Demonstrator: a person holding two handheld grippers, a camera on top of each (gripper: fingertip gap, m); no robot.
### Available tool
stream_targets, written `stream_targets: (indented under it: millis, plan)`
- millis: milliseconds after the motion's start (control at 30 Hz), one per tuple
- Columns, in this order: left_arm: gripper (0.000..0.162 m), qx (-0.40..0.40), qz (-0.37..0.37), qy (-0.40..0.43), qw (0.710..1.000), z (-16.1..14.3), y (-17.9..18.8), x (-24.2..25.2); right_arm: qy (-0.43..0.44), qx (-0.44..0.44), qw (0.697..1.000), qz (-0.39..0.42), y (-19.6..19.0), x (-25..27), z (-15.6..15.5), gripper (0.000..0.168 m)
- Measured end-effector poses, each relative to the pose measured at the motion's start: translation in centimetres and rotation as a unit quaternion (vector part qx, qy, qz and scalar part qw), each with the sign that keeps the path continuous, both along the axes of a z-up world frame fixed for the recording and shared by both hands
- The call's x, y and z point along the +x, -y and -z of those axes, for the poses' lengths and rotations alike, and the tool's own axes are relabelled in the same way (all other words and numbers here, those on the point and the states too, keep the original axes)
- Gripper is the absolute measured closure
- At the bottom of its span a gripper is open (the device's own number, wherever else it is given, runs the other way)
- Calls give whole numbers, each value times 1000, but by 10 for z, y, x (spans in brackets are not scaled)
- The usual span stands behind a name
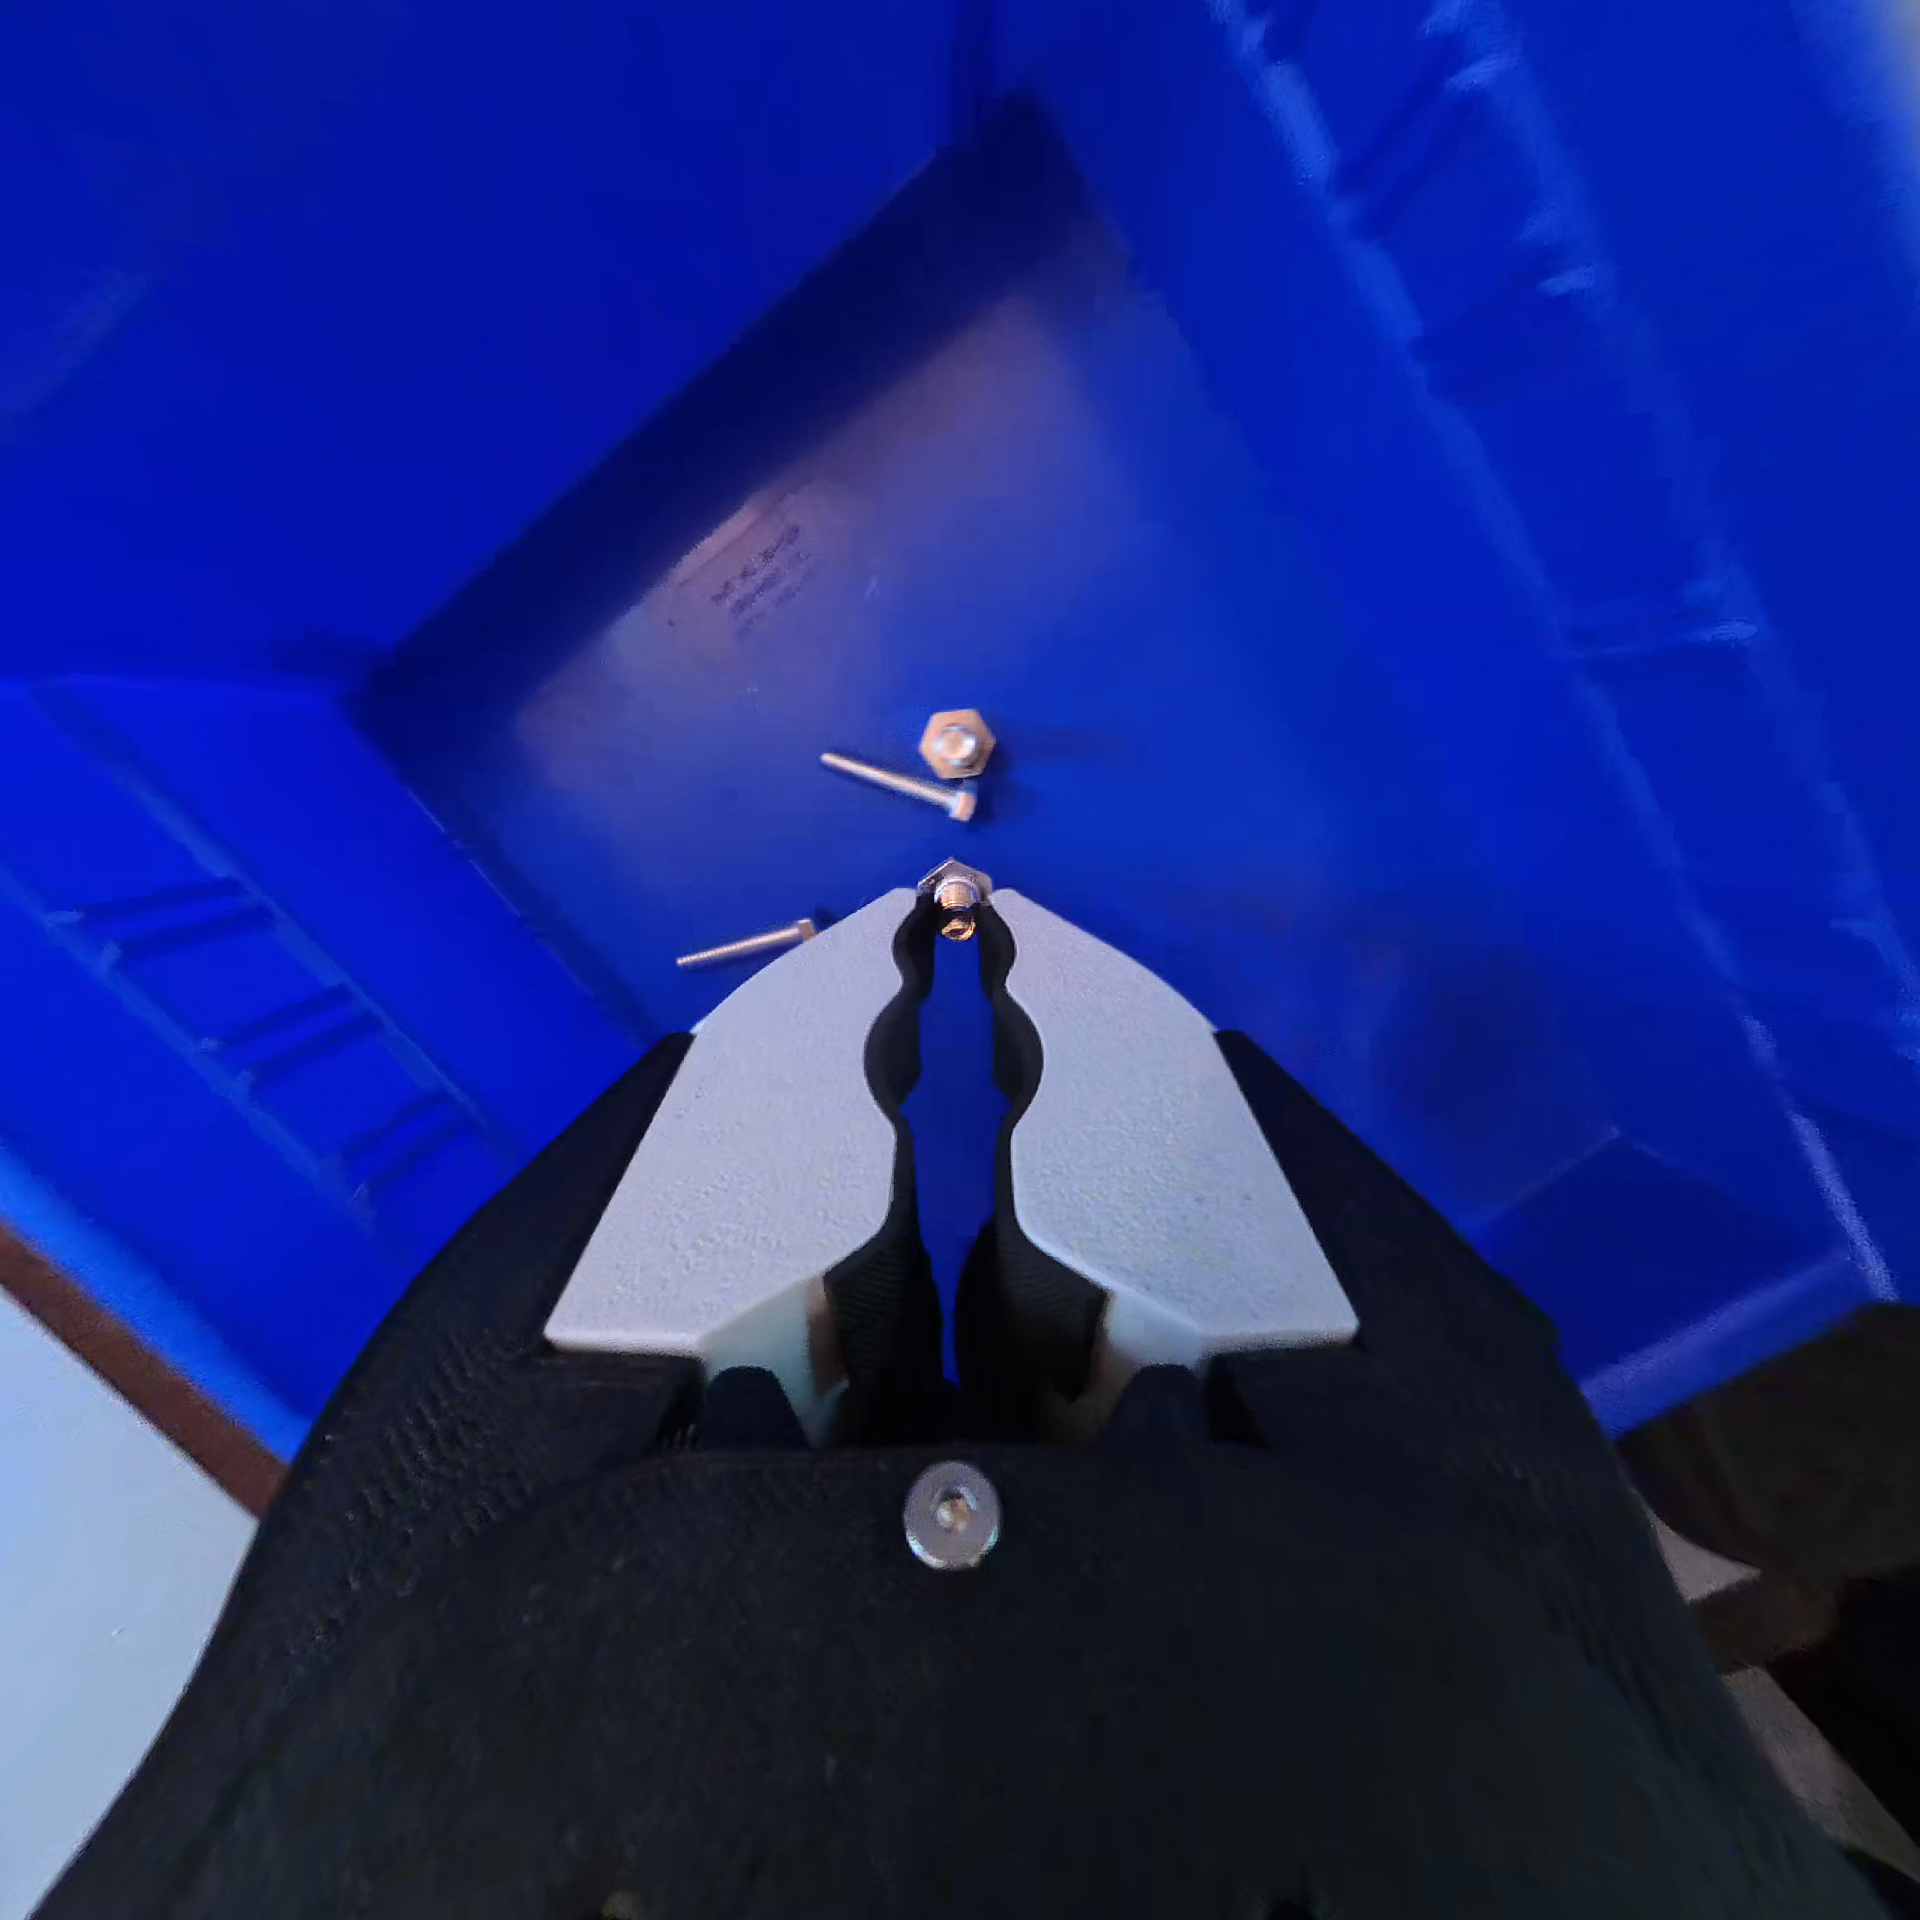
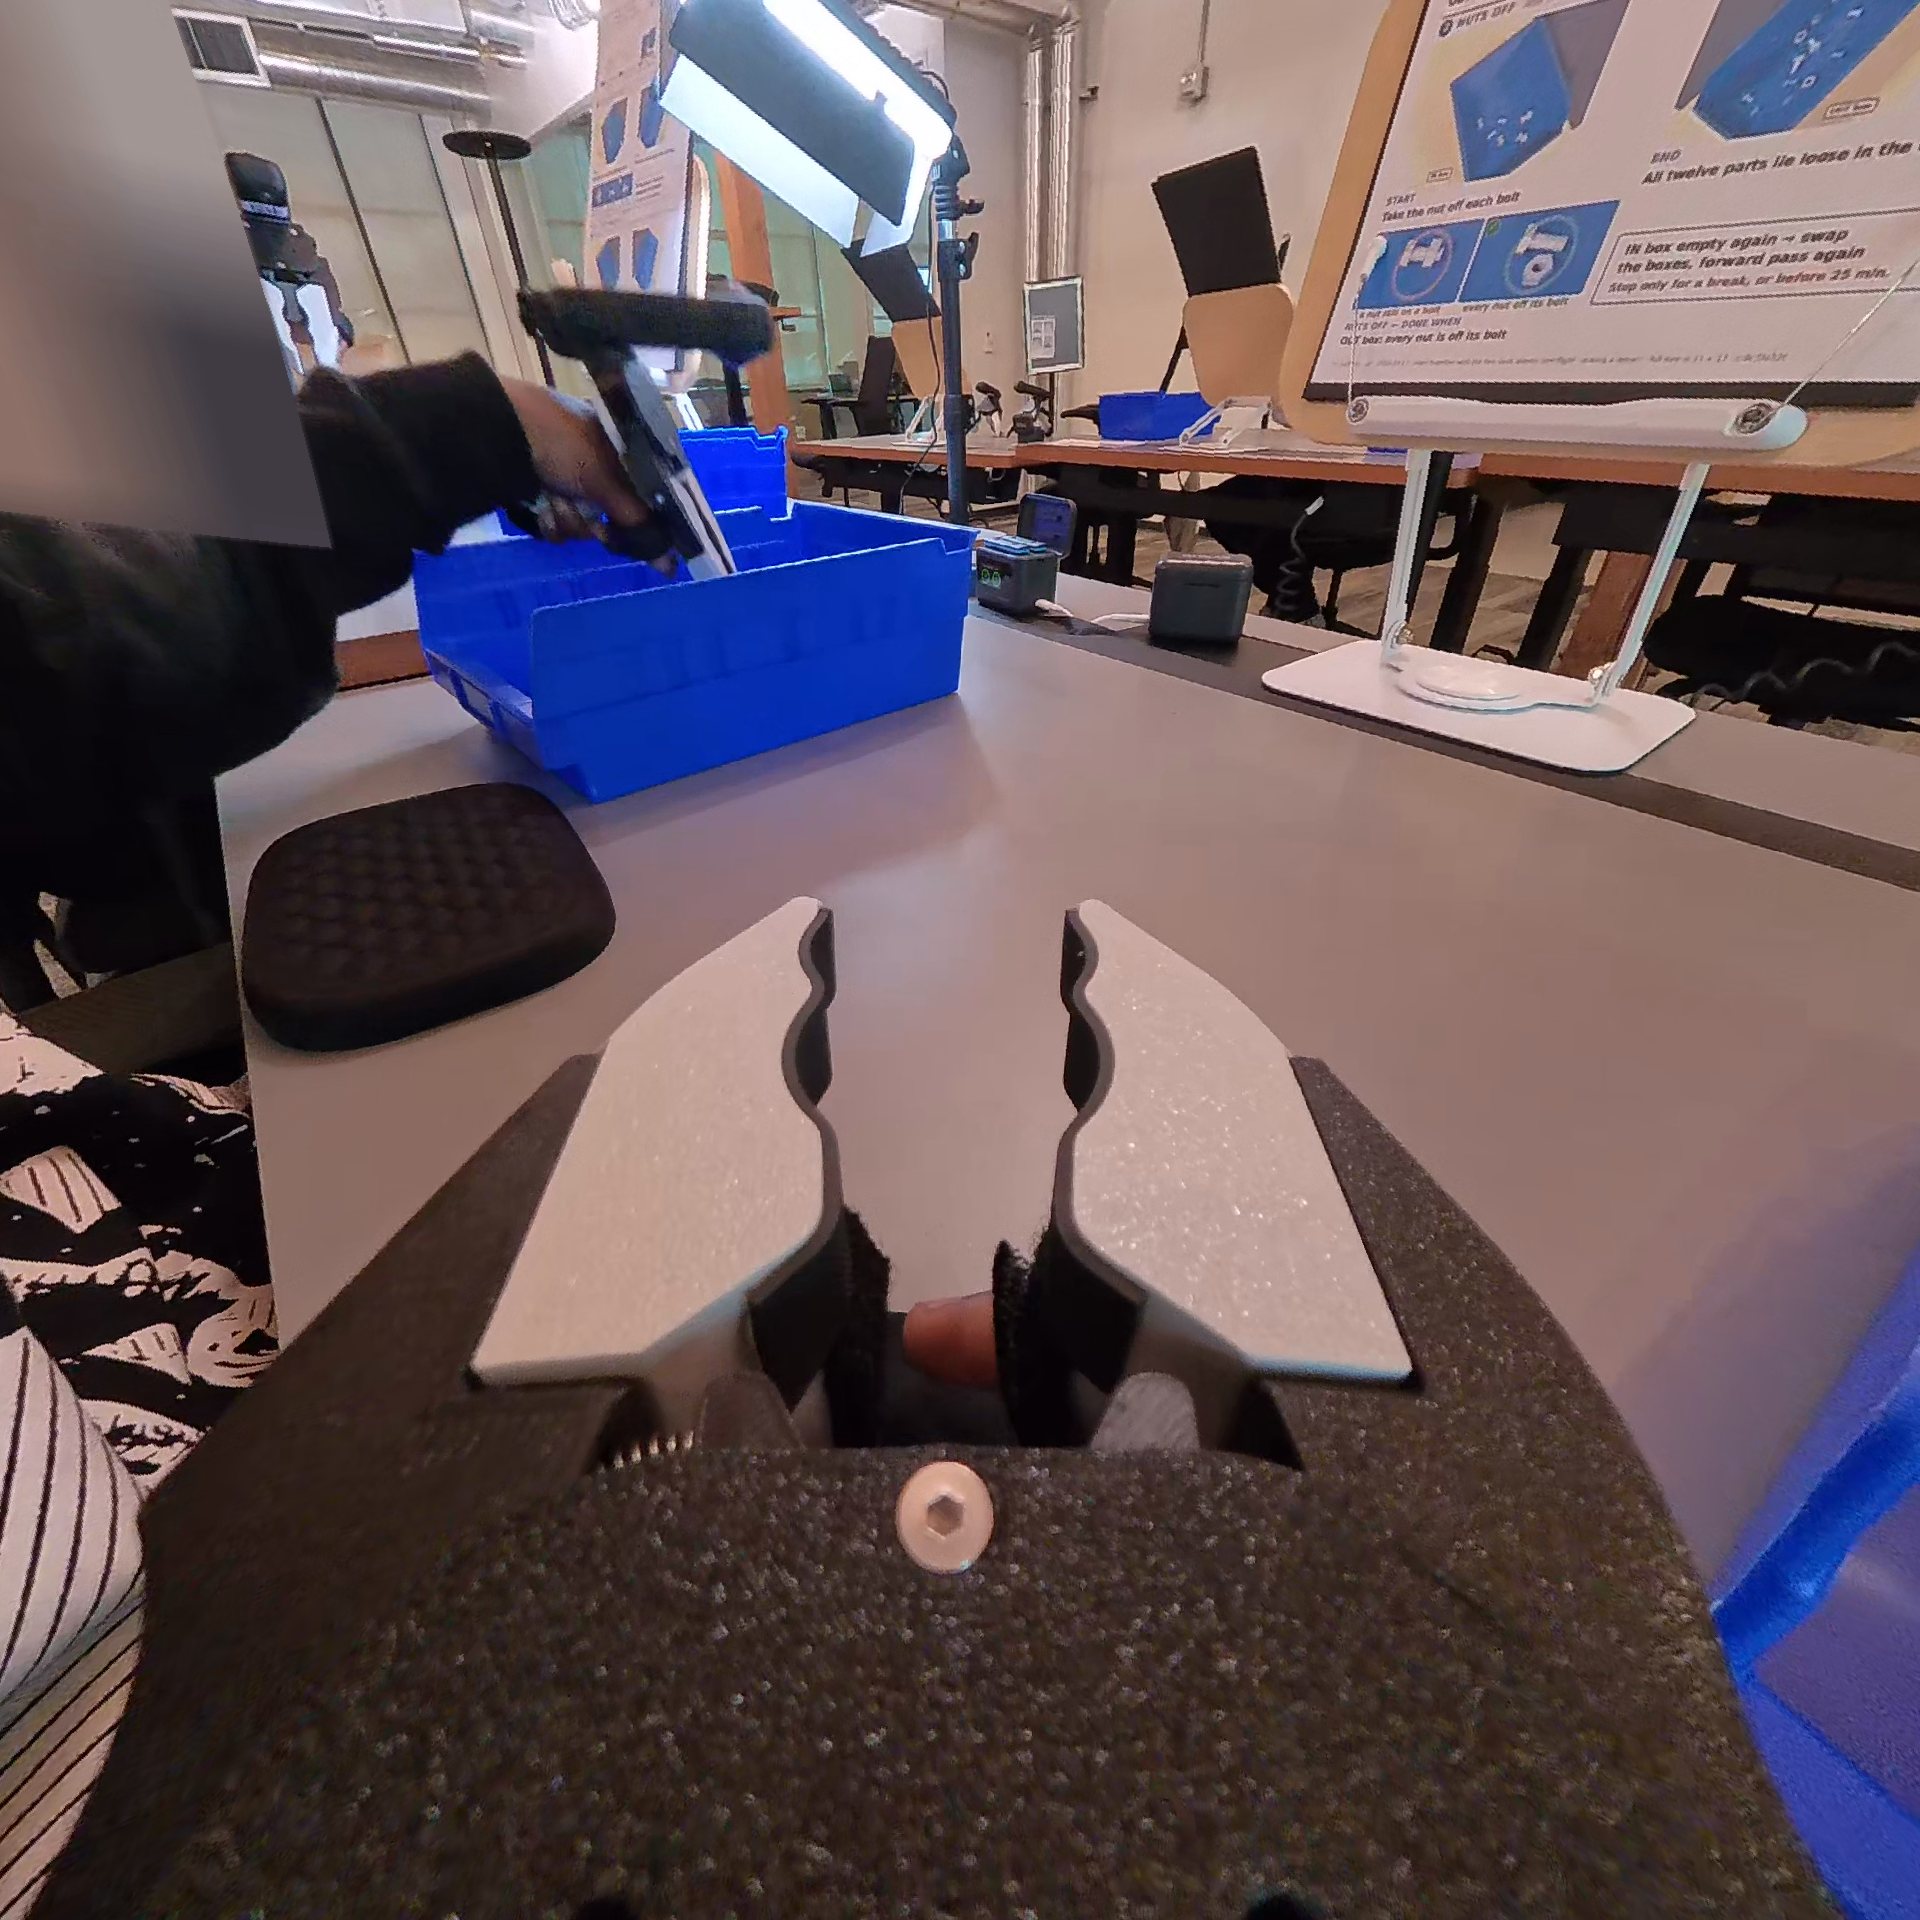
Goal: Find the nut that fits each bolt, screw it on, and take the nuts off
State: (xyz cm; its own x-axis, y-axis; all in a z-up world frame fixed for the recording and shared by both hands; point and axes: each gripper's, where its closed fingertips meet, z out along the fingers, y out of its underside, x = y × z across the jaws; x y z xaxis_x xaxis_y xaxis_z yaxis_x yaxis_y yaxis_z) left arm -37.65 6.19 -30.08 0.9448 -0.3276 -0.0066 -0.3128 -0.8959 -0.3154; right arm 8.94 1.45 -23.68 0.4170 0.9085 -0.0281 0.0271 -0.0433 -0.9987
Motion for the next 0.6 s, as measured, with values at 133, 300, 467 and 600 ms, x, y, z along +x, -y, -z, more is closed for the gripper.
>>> stream_targets:
  millis: [133, 300, 467, 600]
  plan:
    - [153, 62, 71, 13, 995, -54, 10, 47, 4, 0, 1000, -1, 0, -1, 1, 127]
    - [154, 112, 228, 31, 967, -92, 37, 153, 11, 1, 1000, -6, 2, -3, 3, 127]
    - [154, 75, 354, 15, 932, -52, 69, 246, 12, 4, 1000, -18, 5, -4, 3, 127]
    - [154, 43, 415, 2, 909, -10, 86, 295, 11, 1, 999, -31, 8, -5, 4, 126]
